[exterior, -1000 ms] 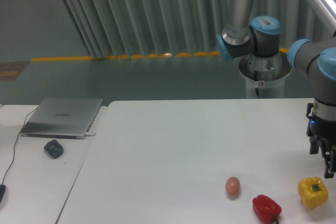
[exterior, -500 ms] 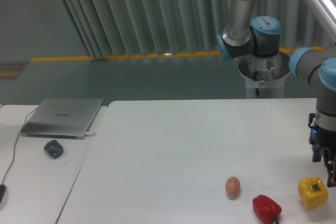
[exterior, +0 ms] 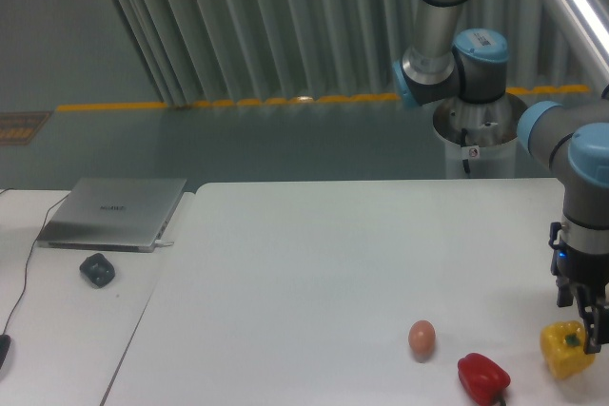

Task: Place the yellow pepper in a basket
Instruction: 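Descend around the yellow pepper and close the gripper on it, then lift the grasped yellow pepper up off the table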

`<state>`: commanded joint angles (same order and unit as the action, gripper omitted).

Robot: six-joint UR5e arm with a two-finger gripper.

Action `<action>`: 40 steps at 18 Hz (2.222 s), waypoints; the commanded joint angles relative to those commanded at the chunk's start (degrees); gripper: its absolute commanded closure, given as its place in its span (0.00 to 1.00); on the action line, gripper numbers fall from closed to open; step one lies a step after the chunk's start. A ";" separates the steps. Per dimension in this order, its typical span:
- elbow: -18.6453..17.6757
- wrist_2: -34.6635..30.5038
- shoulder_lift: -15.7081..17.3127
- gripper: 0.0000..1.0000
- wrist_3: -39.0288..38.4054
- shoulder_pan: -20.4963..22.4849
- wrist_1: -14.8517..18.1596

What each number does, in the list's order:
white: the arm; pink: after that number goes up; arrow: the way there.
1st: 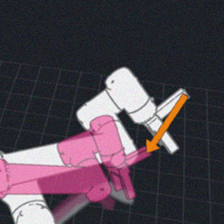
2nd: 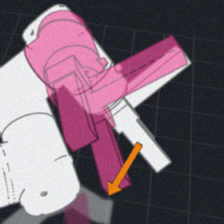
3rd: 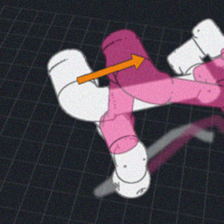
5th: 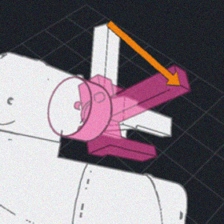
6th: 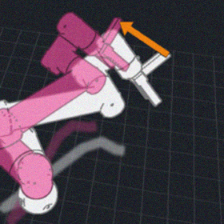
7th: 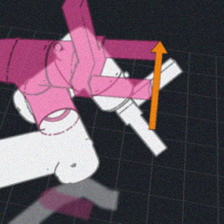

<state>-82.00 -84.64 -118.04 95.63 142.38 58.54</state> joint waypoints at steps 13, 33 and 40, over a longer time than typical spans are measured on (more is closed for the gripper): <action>-0.35 -2.64 -1.58 0.00 -1.41 -1.05 -1.32; 0.61 -4.92 2.19 0.76 -8.00 -2.02 4.64; 1.76 -2.21 5.97 0.76 -6.68 -0.01 17.73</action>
<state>-80.25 -86.84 -112.07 88.94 142.38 76.27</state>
